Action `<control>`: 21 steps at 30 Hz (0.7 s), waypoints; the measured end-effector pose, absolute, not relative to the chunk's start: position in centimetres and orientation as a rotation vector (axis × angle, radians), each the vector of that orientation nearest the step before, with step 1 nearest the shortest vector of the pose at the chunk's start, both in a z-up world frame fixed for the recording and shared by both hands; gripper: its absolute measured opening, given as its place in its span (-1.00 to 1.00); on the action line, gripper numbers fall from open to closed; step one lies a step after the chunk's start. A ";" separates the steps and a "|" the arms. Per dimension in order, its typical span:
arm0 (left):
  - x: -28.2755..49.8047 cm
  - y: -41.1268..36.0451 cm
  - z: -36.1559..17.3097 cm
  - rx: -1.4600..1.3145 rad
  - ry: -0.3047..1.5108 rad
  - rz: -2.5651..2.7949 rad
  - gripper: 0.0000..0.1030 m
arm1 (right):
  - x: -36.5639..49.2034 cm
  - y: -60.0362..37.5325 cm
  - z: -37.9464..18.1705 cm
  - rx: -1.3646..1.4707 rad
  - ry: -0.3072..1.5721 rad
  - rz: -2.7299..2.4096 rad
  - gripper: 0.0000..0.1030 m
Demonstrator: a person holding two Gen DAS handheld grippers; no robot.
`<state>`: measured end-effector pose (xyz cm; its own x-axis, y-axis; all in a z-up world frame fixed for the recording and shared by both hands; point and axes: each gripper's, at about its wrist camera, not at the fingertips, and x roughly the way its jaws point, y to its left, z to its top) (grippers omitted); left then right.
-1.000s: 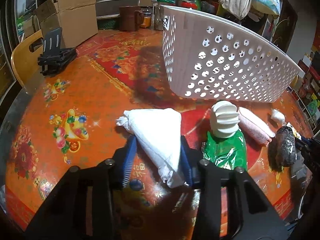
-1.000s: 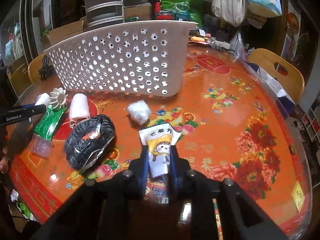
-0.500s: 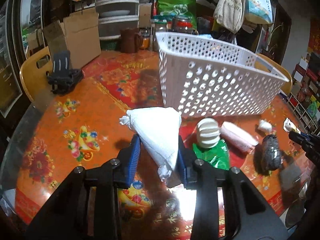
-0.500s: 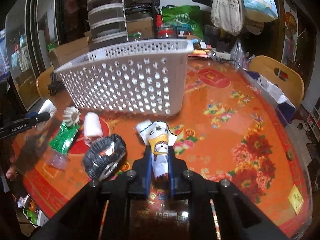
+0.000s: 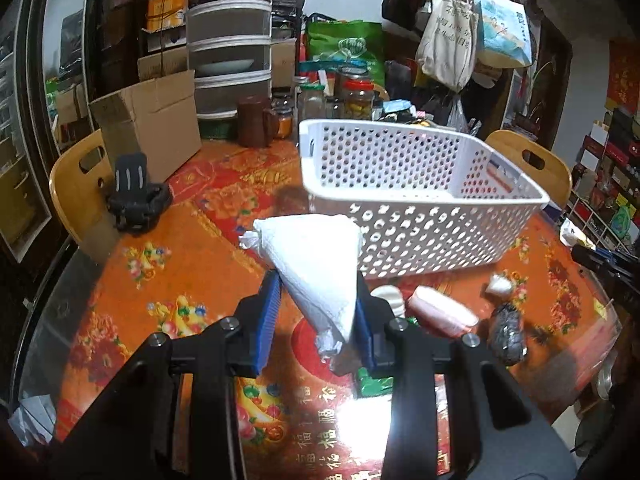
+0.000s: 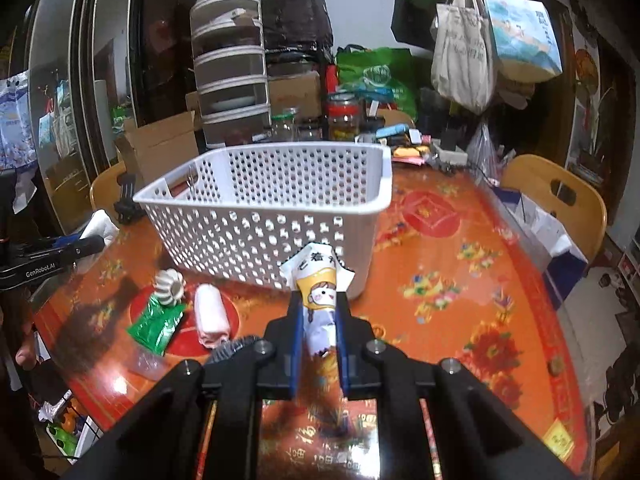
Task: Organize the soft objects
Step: 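Carry both items into the white basket and open both tools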
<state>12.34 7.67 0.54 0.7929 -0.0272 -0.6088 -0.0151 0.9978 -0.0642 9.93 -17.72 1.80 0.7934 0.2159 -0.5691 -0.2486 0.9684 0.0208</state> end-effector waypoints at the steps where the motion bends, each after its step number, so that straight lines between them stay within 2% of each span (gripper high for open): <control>1: 12.4 7.6 1.1 -0.062 0.648 -0.005 -0.38 | 9.9 -17.7 2.1 -0.059 0.599 0.252 -0.76; 13: 16.7 5.7 7.3 -0.047 0.608 -0.069 -0.38 | 13.8 -16.4 7.8 -0.086 0.554 0.308 -0.76; 21: 23.7 3.5 8.5 -0.043 0.676 -0.092 -0.38 | 20.1 -15.8 8.2 -0.081 0.605 0.304 -0.76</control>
